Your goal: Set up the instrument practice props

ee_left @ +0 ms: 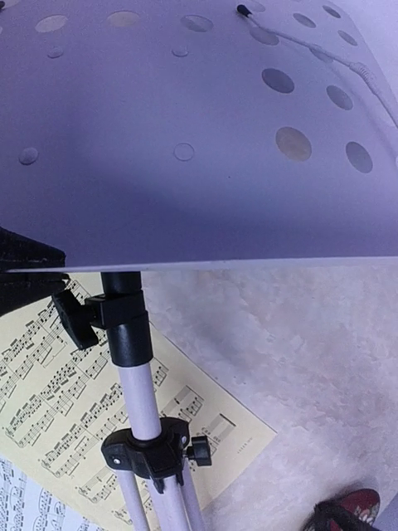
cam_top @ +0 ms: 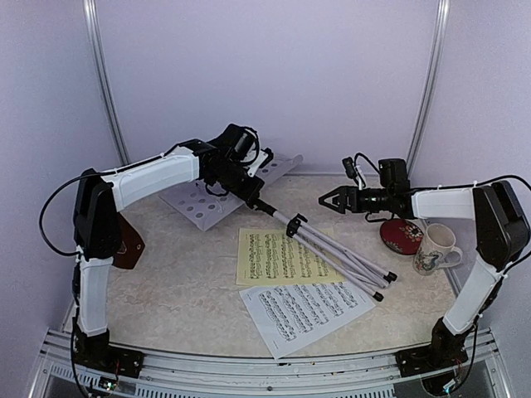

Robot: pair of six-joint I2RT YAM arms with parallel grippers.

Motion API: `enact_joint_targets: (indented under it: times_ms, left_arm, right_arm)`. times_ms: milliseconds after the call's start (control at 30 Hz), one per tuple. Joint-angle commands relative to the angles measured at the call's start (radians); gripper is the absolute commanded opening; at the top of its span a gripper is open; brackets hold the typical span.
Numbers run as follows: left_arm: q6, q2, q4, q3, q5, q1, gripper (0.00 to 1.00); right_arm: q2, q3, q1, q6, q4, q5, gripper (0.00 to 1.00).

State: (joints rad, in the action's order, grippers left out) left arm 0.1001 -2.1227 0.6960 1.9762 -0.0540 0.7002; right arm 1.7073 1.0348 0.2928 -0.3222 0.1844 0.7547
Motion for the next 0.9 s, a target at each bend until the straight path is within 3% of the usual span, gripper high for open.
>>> enact_joint_targets:
  times_ms: [0, 267, 500, 867]
  left_arm:
    - [0.214, 0.192, -0.184, 0.093, -0.197, 0.07, 0.0]
    - [0.594, 0.331, -0.456, -0.032, -0.48, 0.207, 0.0]
    - [0.801, 0.417, -0.627, -0.056, -0.481, 0.277, 0.0]
    - [1.122, 0.497, -0.934, -0.197, -0.435, 0.388, 0.0]
  right_arm:
    - [-0.05, -0.005, 0.011, 0.009, 0.015, 0.016, 1.0]
    - [-0.094, -0.009, 0.011, 0.002, 0.038, 0.029, 1.0]
    - [-0.168, -0.004, 0.011, 0.025, 0.047, 0.025, 0.99]
    - [-0.25, -0.002, 0.015, 0.058, 0.201, 0.21, 0.81]
